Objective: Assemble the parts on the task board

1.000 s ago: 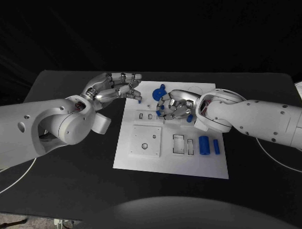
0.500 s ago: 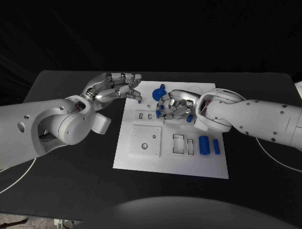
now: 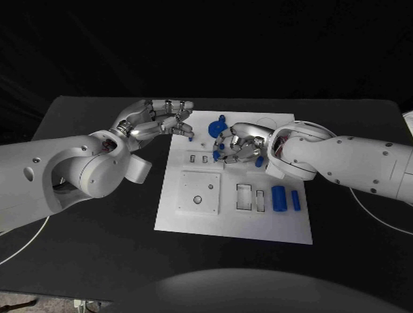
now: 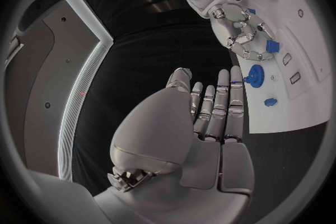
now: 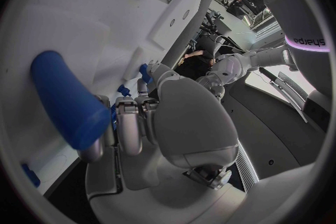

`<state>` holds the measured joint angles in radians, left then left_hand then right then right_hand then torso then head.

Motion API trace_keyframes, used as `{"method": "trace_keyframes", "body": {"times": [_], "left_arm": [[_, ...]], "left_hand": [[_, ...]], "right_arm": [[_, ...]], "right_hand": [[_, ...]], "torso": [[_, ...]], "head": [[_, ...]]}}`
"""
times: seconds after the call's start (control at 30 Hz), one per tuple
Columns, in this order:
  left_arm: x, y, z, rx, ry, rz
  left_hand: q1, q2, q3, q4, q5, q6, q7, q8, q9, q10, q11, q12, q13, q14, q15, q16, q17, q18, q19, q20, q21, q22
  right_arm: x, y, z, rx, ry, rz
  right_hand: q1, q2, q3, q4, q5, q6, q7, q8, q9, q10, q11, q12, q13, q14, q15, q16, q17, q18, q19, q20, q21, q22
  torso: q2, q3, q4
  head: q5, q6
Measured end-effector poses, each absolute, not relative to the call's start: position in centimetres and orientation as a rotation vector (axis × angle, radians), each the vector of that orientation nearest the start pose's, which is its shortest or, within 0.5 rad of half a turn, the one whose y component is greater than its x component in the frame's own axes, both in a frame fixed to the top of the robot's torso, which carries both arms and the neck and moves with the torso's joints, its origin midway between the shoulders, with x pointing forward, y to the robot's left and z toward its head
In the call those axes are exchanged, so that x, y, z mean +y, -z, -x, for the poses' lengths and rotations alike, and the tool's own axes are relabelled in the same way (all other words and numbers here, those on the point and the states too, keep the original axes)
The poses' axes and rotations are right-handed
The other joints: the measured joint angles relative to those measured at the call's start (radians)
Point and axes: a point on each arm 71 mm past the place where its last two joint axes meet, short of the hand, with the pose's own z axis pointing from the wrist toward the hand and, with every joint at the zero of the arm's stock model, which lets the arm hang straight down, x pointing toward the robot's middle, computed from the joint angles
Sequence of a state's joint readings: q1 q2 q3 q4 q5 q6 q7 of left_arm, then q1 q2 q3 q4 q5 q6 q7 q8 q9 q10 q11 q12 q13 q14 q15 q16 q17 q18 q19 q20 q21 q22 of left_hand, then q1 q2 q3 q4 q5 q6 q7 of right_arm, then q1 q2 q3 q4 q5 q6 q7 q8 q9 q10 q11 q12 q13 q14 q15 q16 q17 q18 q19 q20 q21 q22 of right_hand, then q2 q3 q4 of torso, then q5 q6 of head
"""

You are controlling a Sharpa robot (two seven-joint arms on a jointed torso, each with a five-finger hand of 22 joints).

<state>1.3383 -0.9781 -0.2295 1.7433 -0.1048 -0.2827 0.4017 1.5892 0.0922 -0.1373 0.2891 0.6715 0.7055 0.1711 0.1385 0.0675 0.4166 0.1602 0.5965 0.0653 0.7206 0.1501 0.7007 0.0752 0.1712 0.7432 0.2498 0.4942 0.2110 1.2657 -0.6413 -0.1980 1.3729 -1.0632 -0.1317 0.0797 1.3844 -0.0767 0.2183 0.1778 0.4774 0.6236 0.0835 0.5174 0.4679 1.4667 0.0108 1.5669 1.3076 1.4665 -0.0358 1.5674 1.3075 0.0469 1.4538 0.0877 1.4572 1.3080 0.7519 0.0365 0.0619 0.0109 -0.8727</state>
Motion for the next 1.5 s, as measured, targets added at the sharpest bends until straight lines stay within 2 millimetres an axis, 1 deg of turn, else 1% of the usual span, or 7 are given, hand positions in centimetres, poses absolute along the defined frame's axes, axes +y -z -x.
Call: {"method": "trace_keyframes", "body": {"times": [0.13, 0.3, 0.83, 1.03, 1.33, 1.4, 1.5], "left_arm": [[20.81, 16.71, -44.04, 1.585, 1.573, 0.91], [20.82, 16.72, -44.05, 1.585, 1.573, 0.91], [20.84, 16.74, -44.09, 1.587, 1.57, 0.911], [20.82, 16.75, -44.11, 1.588, 1.57, 0.911], [20.83, 16.76, -44.12, 1.589, 1.569, 0.912], [20.86, 16.77, -44.12, 1.588, 1.568, 0.912], [20.91, 16.77, -44.12, 1.588, 1.567, 0.913]], "left_hand": [[0.0, 0.0, 0.0, 0.0, 0.0, 0.0, 0.0, 0.0, 0.0, 0.0, 0.0, 0.0, 0.0, 0.0, 0.0, 0.0, -0.001, 0.0, 0.0, 0.0, 0.0, 0.001], [0.0, 0.0, 0.0, 0.0, 0.0, 0.0, 0.0, 0.0, 0.0, 0.0, 0.0, 0.0, 0.0, 0.0, 0.0, 0.0, -0.001, 0.0, -0.004, -0.004, 0.0, 0.002], [0.0, 0.0, 0.003, -0.003, 0.0, 0.0, 0.0, 0.0, 0.0, 0.0, 0.0, 0.0, 0.0, 0.0, 0.0, 0.0, -0.001, 0.0, -0.004, -0.004, 0.0, 0.001], [0.0, 0.0, 0.003, -0.003, 0.0, 0.0, 0.0, 0.0, 0.0, 0.0, 0.0, 0.0, 0.0, 0.0, 0.0, 0.0, -0.001, 0.0, -0.004, -0.004, 0.0, 0.001], [0.0, 0.0, 0.003, -0.003, 0.0, 0.0, 0.0, 0.0, 0.0, 0.0, 0.0, 0.0, 0.0, 0.0, 0.0, 0.0, -0.001, 0.0, -0.004, -0.004, 0.0, 0.001], [0.0, 0.0, 0.003, -0.003, 0.0, 0.0, 0.0, 0.0, 0.0, 0.0, 0.0, 0.0, 0.0, 0.0, 0.0, 0.0, -0.001, 0.0, -0.004, -0.004, 0.0, 0.001], [0.0, 0.0, 0.003, -0.003, 0.0, 0.0, 0.0, 0.0, 0.0, 0.0, 0.0, 0.0, 0.0, 0.0, 0.0, 0.0, -0.001, 0.0, -0.004, -0.004, 0.0, 0.001]], "right_arm": [[-13.3, 22.39, -49.04, 1.955, -0.994, 0.097], [-13.3, 22.4, -49.03, 1.952, -0.995, 0.099], [-13.27, 22.43, -48.98, 1.939, -0.997, 0.109], [-13.26, 22.44, -48.96, 1.937, -0.994, 0.116], [-13.31, 22.42, -48.93, 1.92, -0.995, 0.131], [-13.45, 22.35, -48.94, 1.903, -0.999, 0.133], [-13.72, 22.15, -49.0, 1.872, -1.009, 0.133]], "right_hand": [[0.0, 0.0, 0.008, -0.012, 0.0, 0.01, -0.005, 0.003, 0.002, 0.0, 0.0, 0.0, 0.0, 0.0, 0.0, 0.0, 0.0, 0.0, 0.0, 0.0, 0.0, 0.0], [0.0, 0.0, 0.011, -0.03, 0.009, 0.043, -0.021, 0.038, 0.022, 0.0, 0.0, 0.0, 0.0, 0.0, 0.0, 0.0, 0.0, 0.0, -0.004, -0.004, -0.005, 0.0], [0.005, 0.005, 0.005, -0.041, 0.003, 0.024, -0.021, 0.048, 0.039, 0.0, -0.007, 0.0, 0.0, 0.0, 0.0, 0.0, 0.0, 0.0, -0.007, -0.007, -0.009, 0.0], [-0.016, 0.003, -0.006, -0.053, -0.115, -0.073, -0.011, 0.016, 0.039, 0.0, -0.007, 0.0, 0.0, 0.0, 0.0, 0.0, 0.0, 0.0, -0.017, -0.01, -0.019, 0.0], [-0.059, -0.006, -0.07, -0.044, -0.381, -0.207, -0.002, -0.048, -0.005, 0.0, 0.0, 0.0, 0.0, 0.0, 0.007, 0.0, 0.001, 0.007, -0.036, 0.001, -0.044, 0.0], [-0.075, -0.011, -0.084, -0.03, -0.414, -0.211, -0.003, -0.049, -0.013, 0.0, 0.0, 0.0, 0.0, 0.0, 0.007, 0.0, 0.001, 0.006, -0.052, 0.002, -0.056, 0.0], [-0.093, -0.03, -0.108, -0.005, -0.425, -0.211, -0.003, -0.049, -0.021, 0.0, 0.0, 0.0, 0.0, 0.0, 0.007, 0.0, 0.001, 0.006, -0.068, 0.003, -0.073, -0.001]], "torso": [[0.0, 0.0, -0.0002], [0.0, -0.0001, -0.0002], [0.0, 0.0, -0.0003], [0.0, -0.0001, -0.0003], [0.0, 0.0, -0.0003], [0.0, 0.0, -0.0003], [0.0, 0.0, -0.0003]], "head": [[0.0, 0.0], [-0.001, 0.0], [-0.001, 0.0], [0.0, 0.0], [0.001, 0.0], [0.002, 0.0], [0.003, 0.0]]}}
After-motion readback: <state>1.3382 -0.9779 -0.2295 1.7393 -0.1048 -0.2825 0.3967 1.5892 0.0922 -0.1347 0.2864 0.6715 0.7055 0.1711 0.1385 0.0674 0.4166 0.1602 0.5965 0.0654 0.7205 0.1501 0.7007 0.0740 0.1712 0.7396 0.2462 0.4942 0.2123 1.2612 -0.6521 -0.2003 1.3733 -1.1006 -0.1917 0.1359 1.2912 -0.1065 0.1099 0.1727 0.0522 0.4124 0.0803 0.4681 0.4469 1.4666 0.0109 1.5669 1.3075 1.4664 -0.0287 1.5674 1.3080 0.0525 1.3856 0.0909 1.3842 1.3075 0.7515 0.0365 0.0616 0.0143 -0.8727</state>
